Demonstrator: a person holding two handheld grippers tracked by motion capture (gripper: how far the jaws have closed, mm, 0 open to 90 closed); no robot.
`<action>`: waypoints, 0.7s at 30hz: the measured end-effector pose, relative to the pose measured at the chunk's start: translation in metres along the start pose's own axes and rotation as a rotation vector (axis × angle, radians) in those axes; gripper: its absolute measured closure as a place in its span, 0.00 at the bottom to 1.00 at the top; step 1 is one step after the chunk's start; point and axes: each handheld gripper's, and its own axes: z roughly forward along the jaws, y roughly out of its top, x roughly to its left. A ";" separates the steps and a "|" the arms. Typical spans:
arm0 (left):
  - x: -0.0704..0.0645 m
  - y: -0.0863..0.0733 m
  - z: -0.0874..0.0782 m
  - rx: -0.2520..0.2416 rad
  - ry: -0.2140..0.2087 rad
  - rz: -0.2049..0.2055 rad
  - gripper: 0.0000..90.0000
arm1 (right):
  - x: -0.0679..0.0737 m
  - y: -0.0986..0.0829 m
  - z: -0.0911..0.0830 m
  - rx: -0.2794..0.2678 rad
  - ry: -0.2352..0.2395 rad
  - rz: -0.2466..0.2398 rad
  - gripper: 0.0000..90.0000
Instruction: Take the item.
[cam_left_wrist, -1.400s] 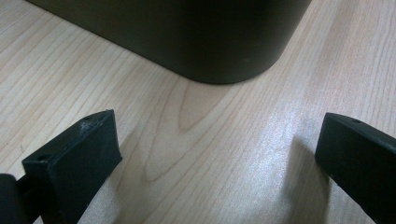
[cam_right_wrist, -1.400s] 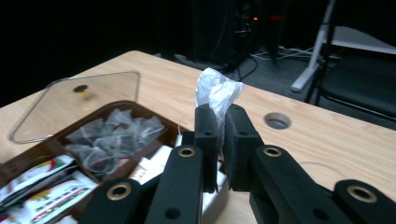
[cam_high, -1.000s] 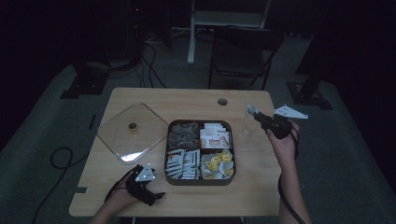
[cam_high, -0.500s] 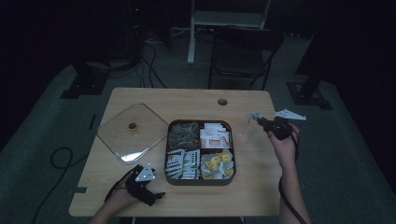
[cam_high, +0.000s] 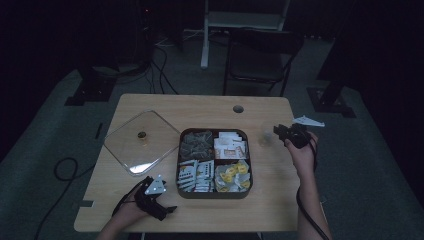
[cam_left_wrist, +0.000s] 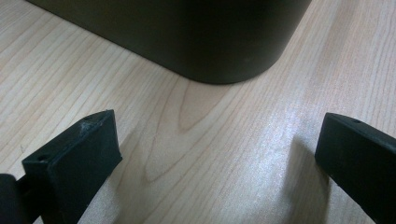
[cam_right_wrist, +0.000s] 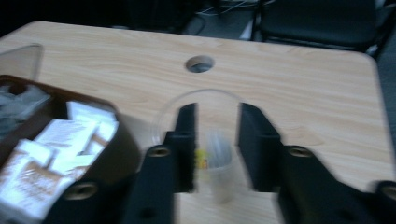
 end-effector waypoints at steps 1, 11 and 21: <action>0.000 0.000 0.000 0.000 0.000 0.000 0.00 | 0.000 0.000 0.001 -0.008 -0.015 -0.005 0.69; 0.000 0.000 0.000 0.000 0.000 0.000 0.00 | 0.006 0.000 -0.004 -0.041 0.000 -0.031 0.48; 0.000 0.000 0.000 0.000 0.000 0.000 0.00 | 0.018 -0.008 -0.012 -0.078 0.058 -0.070 0.34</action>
